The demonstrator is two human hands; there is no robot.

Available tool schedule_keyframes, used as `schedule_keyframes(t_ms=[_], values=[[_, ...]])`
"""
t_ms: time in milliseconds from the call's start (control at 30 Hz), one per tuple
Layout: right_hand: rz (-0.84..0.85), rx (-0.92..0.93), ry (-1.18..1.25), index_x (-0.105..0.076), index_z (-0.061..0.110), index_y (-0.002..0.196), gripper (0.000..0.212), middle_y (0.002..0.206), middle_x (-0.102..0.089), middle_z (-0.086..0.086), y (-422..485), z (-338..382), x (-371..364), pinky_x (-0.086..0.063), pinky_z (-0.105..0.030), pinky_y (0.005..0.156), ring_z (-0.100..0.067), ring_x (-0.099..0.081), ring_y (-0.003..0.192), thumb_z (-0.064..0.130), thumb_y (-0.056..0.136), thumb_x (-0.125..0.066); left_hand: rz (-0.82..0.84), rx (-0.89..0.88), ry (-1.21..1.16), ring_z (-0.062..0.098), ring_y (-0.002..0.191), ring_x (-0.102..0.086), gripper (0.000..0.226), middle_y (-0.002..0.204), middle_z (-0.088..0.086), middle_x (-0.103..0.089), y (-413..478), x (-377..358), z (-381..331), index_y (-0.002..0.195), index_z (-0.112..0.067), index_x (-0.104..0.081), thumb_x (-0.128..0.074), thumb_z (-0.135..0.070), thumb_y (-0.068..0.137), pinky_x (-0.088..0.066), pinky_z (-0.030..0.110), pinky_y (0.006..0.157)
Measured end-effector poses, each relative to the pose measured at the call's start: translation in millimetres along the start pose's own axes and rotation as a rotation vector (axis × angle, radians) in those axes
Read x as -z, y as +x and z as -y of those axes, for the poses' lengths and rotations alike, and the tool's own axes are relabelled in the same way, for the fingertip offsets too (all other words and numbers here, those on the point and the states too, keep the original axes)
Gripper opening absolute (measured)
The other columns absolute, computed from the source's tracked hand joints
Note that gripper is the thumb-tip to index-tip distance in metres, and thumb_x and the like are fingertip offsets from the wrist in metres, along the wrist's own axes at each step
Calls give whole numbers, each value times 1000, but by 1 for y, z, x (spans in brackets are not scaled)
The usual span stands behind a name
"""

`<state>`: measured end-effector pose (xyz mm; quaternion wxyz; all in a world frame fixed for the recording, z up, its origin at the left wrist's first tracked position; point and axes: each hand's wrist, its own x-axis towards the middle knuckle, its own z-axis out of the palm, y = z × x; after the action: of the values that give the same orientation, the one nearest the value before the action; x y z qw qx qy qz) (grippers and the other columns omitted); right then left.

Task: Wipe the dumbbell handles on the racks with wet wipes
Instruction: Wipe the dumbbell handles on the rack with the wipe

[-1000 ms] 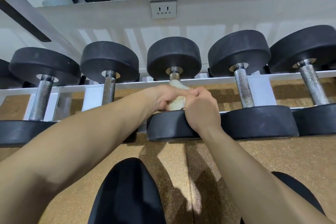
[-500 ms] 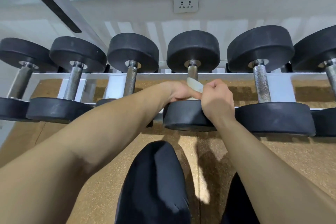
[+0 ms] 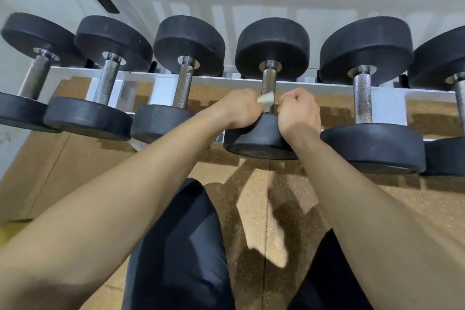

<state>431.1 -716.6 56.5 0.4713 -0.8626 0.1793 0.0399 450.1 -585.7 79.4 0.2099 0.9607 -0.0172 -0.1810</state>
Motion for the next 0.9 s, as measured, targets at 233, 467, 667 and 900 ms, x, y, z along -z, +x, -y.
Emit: schedule_keyframes(t_ms=[233,467,667,900], values=[[-31,68,-123,-67,14,102,32,103,-71,-8,-8,2,4,-49,-41,88,-30,-63,99,22,100,-36,-70,-32,-128,30,82,-58,23,83,6,-62,-27,10,2,75,-20,-53,-50,-30,95,-36,36,68],[159,110,-350,-61,19,121,27,118,-61,-7,-69,53,57,-43,-35,81,-28,-57,108,18,100,-45,-326,135,-459,29,84,-63,28,91,4,-70,-115,43,-40,102,-16,-65,-46,-25,85,-52,41,72],[587,-110,-117,-69,19,104,14,90,-71,1,-143,99,114,-46,-27,61,-18,-64,78,20,94,-58,-207,357,-641,23,77,-62,17,74,-7,-61,-203,84,-82,84,-30,-54,-56,-13,85,-42,30,59],[616,-96,-141,-72,12,90,11,80,-68,-4,-221,155,182,-56,-42,71,-26,-67,77,19,90,-64,-85,388,-568,26,90,-66,31,100,2,-69,-295,128,-110,110,-28,-51,-68,-19,85,-57,44,79]])
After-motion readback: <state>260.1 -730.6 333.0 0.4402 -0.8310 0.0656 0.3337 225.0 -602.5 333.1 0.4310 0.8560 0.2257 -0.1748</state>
